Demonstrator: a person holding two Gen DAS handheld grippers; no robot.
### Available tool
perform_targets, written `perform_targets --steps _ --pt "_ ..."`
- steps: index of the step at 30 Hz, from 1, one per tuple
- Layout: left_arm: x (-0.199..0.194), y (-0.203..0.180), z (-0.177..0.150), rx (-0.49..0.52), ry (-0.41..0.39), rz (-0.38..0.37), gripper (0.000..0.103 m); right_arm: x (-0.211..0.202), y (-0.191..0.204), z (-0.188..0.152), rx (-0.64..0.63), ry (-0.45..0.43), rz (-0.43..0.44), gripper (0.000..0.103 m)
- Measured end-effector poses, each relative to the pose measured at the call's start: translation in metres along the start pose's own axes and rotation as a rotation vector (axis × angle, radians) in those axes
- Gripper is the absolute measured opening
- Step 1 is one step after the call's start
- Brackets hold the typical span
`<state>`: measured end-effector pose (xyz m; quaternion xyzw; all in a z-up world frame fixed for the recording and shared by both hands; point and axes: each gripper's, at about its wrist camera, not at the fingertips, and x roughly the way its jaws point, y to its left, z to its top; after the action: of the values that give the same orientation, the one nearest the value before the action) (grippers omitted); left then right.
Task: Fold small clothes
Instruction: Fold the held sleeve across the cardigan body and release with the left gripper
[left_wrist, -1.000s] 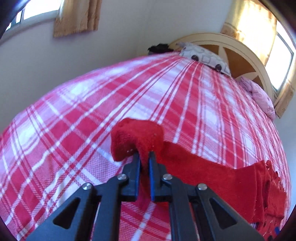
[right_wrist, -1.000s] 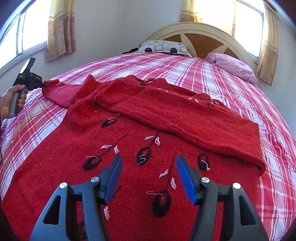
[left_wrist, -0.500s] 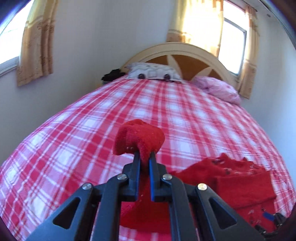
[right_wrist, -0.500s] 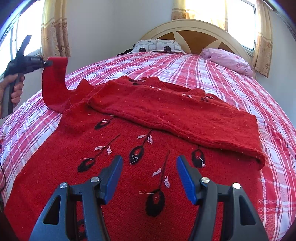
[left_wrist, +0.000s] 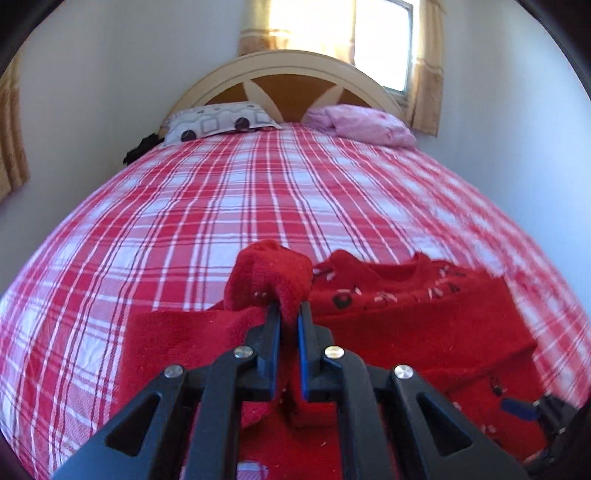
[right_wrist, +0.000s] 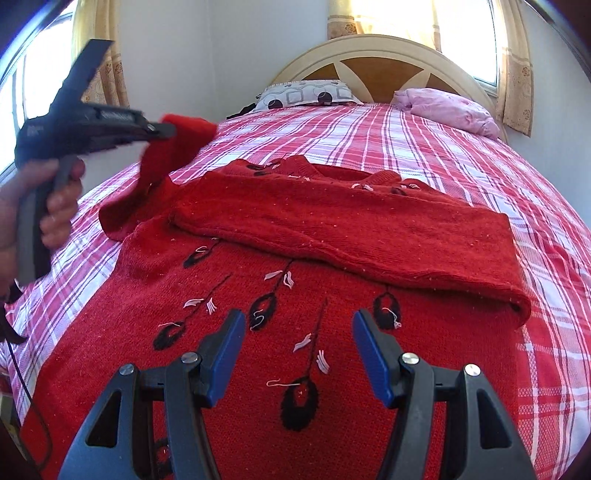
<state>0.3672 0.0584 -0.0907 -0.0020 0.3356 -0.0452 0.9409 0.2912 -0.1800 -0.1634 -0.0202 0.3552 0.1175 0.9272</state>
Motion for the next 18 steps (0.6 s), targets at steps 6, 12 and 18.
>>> perform_targets --steps 6,12,18 --pt "0.007 -0.069 -0.025 0.277 0.021 0.013 0.034 -0.001 -0.007 0.000 0.032 -0.006 0.016 0.062" --pt "-0.012 -0.107 -0.048 0.469 -0.048 -0.024 0.084 0.000 -0.016 0.000 0.077 -0.007 0.033 0.062" --pt "-0.037 -0.082 -0.050 0.376 -0.093 -0.038 0.091 0.001 -0.024 -0.001 0.117 -0.007 0.051 0.062"
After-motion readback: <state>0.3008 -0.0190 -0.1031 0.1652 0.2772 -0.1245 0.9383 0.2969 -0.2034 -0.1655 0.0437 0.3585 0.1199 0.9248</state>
